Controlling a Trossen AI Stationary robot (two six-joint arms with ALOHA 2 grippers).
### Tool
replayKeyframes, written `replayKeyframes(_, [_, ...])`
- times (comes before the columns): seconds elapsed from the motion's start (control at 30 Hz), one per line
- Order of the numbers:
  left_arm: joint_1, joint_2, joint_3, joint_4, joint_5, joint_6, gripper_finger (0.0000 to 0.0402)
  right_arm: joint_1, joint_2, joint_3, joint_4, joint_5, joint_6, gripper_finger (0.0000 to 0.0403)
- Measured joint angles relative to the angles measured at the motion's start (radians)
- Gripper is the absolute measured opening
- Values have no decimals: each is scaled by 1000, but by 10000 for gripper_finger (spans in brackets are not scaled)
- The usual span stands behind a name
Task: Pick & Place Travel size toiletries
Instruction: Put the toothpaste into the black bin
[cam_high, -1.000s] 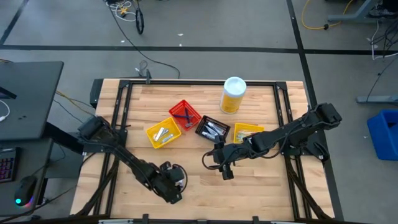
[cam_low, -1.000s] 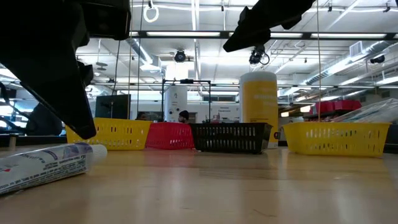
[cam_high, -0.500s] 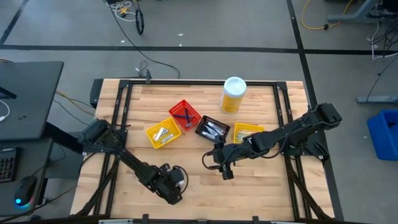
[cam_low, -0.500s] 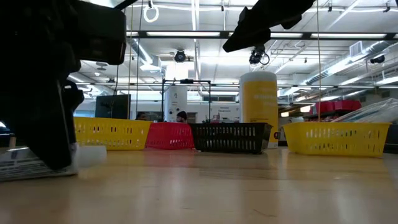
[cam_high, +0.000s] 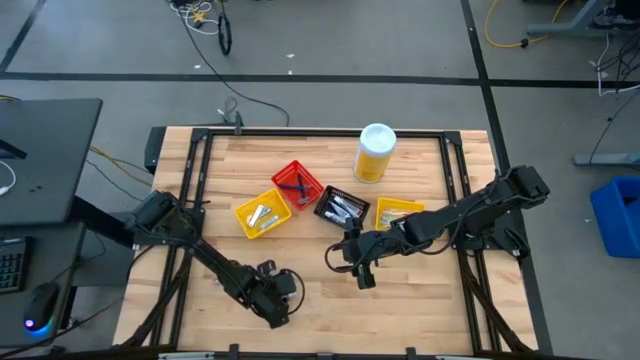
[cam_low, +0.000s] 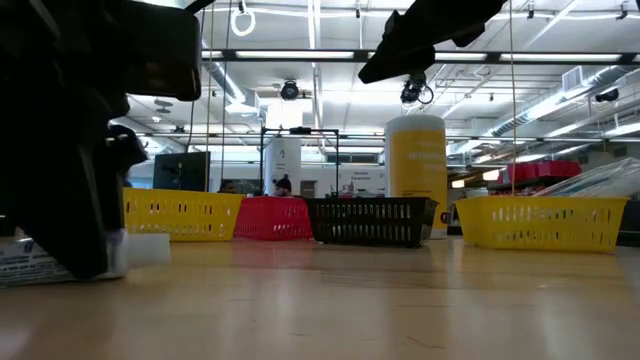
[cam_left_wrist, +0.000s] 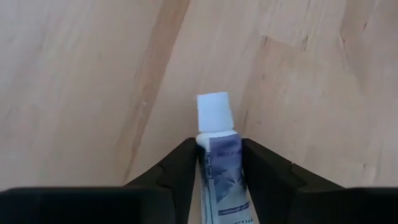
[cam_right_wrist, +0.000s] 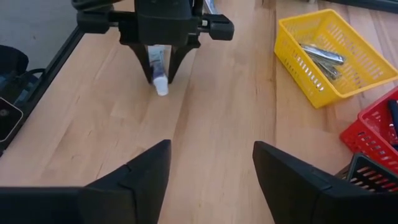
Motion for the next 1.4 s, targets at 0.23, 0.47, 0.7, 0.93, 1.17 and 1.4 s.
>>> replayKeyframes(0.23, [27,-8,-2,4,15,10,96,0,-1,0,-24,0,24,257])
replayKeyframes(0.47, [94,-66,-5,-13,-14,73,84,0,-49,0,-200,21,83,264])
replayKeyframes(0.7, [264,-150,-4,77,-14,368,94,2,-97,0,-470,52,266,252])
replayKeyframes(0.93, [479,-163,-4,372,110,869,96,2,-111,0,-583,44,363,238])
replayKeyframes(1.17, [686,-149,-2,510,242,1008,96,2,-111,0,-584,51,363,238])
replayKeyframes(1.4, [788,-83,-4,514,317,1052,96,2,-111,0,-584,104,345,243])
